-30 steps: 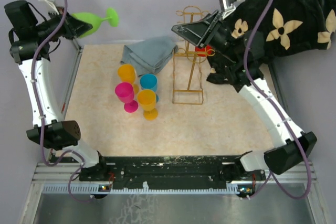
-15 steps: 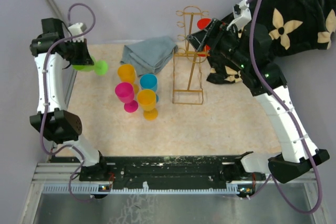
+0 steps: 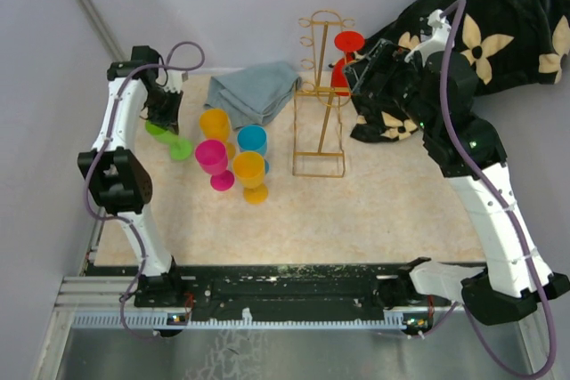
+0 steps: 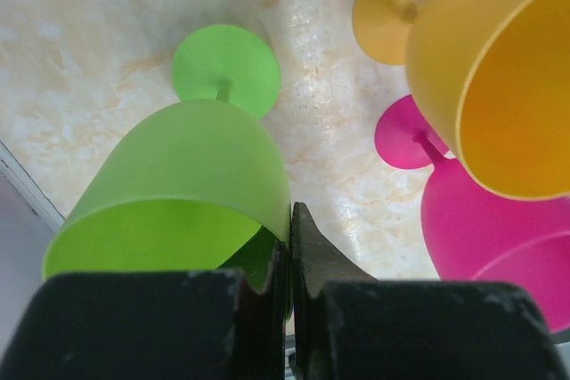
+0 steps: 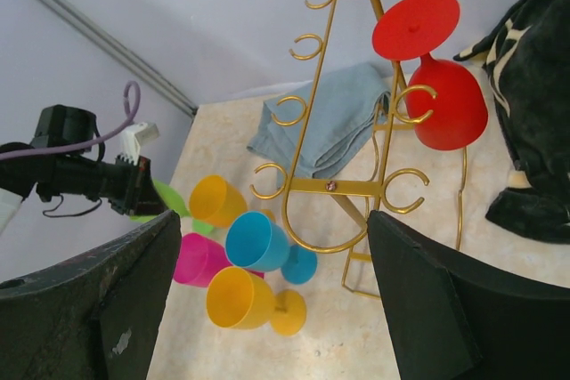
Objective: Take the wine glass off the wine glass rack
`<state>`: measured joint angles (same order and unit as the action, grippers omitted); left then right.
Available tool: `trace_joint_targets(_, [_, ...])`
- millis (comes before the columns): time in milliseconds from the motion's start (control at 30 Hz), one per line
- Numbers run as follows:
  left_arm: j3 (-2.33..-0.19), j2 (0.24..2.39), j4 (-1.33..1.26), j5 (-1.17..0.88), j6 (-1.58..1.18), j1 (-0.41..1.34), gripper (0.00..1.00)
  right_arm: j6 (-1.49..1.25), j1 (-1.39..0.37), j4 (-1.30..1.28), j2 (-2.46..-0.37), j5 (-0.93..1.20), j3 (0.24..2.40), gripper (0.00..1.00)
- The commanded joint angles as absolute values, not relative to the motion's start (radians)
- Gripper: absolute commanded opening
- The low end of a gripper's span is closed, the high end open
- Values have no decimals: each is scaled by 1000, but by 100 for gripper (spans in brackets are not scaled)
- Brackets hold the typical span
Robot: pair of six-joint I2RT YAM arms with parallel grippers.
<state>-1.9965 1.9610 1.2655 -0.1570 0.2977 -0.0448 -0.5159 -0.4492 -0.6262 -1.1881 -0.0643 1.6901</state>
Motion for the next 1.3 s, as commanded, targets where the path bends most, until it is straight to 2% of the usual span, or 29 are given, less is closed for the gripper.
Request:
trace_joint_targets(0, [-2038, 2002, 1288, -97, 327, -15, 0, -501, -449, -614, -1147, -115, 1704, 85])
trace_joint_targets(367, [-2083, 2075, 1294, -71, 327, 14, 0, -503, -449, -629, -1155, -126, 1708, 85])
trace_joint_targets(400, [-2081, 2075, 1296, -75, 326, 13, 3, -501, -449, -635, -1155, -129, 1709, 85])
trace_joint_targets(533, [-2068, 2078, 1298, -83, 321, 13, 27, -498, -446, -647, -1160, -139, 1710, 85])
trace_joint_targets(800, [-2088, 2069, 1300, -96, 306, 13, 54, -503, -410, -657, -1190, -126, 1743, 85])
trace_joint_targets(933, [-2129, 2030, 1298, -110, 301, 13, 72, -501, -288, -676, -1259, -28, 1822, 85])
trace_joint_targets(1067, [-2162, 1971, 1271, -164, 295, 13, 79, -526, -134, -667, -1384, 145, 1930, 85])
trace_joint_targets(1267, [-2192, 1847, 1178, -250, 256, 13, 90, -625, -20, -596, -1574, 413, 2032, 83])
